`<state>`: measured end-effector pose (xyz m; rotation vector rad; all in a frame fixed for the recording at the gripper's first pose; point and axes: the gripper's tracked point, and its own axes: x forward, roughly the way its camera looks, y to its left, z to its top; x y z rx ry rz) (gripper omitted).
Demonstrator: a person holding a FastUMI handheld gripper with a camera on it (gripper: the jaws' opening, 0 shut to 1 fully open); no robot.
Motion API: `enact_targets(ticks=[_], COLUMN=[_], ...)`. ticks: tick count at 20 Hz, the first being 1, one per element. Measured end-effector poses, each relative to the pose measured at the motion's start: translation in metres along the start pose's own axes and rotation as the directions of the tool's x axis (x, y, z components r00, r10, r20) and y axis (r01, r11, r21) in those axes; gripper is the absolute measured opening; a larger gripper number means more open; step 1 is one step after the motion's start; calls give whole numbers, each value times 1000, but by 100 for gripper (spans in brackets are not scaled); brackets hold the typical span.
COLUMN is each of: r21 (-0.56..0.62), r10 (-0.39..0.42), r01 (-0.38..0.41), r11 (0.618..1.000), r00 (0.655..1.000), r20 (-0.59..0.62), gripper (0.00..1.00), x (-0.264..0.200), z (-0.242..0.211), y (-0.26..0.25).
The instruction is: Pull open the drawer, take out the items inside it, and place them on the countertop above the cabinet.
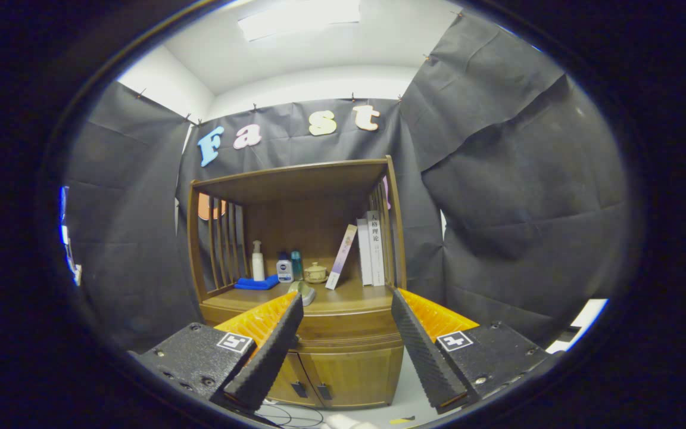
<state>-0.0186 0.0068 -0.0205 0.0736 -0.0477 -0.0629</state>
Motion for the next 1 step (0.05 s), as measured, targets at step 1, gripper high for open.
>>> enact_targets(ticks=[1], r21=[-5], r10=[3], r01=[-3], r11=[1000], r00=[1000], r20=[2], gripper=[98], x=[-2], z=[1], y=[0])
